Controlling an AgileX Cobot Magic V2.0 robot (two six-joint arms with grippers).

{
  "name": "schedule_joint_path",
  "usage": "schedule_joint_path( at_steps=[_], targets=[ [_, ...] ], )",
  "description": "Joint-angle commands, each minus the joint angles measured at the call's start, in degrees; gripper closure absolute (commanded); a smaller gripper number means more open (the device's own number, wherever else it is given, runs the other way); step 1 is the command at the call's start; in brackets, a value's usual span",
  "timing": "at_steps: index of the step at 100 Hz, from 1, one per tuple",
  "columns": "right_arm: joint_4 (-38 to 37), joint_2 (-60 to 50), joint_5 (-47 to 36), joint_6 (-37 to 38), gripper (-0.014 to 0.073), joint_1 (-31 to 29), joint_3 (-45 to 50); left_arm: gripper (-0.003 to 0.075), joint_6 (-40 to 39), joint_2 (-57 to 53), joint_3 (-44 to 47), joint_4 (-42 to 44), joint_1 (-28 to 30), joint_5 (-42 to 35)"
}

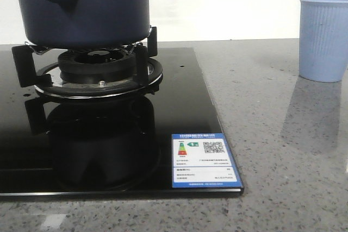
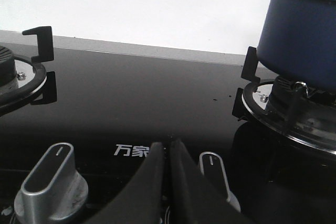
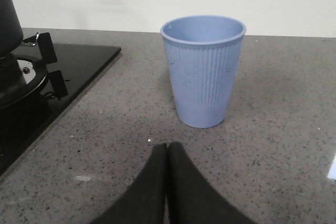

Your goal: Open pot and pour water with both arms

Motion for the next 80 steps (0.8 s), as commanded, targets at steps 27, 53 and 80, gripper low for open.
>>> schedule_joint_path(
  at_steps=[27,53,80],
  targets=[
    [8.12,-11.38,-9.69,-6.52,0.066,-9.15,9.53,0.0739,-0.67,-1.54,1.97,-0.61,-0.17,-3.99],
    [7.25,-22.58,-1.35,-6.52,0.066,-12.58,11.37,0.0739,-0.67,-1.54,1.97,-0.61,-0.17,-3.99],
    [5.27,-22.11,1.44,-6.52,0.066,-12.58,11.37,0.0739,-0.67,-1.42,1.97,-0.61,-0.17,-4.13]
  ],
)
